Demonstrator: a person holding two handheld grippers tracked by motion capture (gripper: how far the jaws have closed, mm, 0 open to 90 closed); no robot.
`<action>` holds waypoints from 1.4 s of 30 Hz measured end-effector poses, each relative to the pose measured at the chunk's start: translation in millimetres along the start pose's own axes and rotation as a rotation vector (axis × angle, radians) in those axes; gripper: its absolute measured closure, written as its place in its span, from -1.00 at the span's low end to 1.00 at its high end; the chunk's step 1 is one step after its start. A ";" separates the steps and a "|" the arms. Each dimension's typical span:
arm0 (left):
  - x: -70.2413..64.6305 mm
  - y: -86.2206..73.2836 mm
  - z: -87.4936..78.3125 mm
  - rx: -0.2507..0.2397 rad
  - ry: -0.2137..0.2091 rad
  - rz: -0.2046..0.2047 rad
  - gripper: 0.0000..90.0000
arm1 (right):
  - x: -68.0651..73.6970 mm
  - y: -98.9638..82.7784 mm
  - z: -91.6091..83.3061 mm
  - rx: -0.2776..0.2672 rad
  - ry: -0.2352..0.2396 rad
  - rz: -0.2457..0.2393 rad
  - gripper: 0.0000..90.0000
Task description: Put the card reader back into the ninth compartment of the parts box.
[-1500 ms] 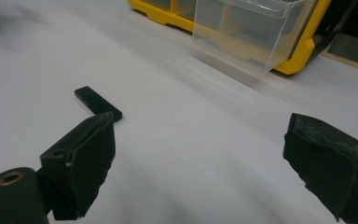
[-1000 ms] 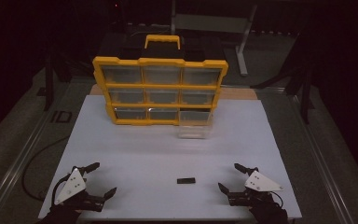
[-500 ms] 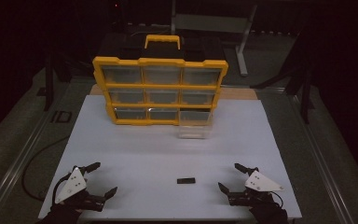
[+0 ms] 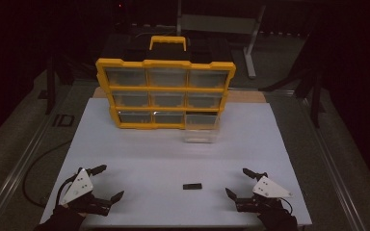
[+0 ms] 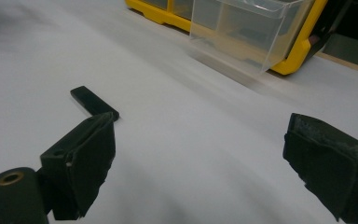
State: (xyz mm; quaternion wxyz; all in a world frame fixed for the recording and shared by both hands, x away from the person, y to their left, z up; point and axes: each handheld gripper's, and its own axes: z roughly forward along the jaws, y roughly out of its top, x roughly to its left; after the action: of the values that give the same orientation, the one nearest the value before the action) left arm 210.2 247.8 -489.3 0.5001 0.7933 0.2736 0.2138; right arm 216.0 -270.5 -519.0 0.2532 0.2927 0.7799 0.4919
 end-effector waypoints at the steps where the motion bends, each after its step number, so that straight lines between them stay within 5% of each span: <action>1: 0.6 2.8 -0.8 -0.001 -0.007 -0.009 -0.99 | 0.3 0.1 -0.3 0.005 0.001 0.002 -0.79; 14: 5.1 37.3 1.2 -0.003 -0.066 0.019 -0.99 | 0.9 0.7 0.3 -0.002 0.006 0.002 -0.79; 28: 3.0 66.5 24.7 0.027 -0.148 0.072 -0.99 | 1.7 1.2 1.1 -0.012 0.012 -0.005 -0.79; 42: -9.2 77.3 55.4 0.076 -0.247 0.109 -0.99 | 1.2 1.3 1.0 -0.019 0.013 0.000 -0.79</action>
State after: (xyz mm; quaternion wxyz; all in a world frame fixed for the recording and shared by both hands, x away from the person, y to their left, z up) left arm 254.2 177.3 -442.2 0.4872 0.8457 0.1743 0.1308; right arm 216.1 -268.6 -518.4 0.2512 0.2871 0.7767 0.5012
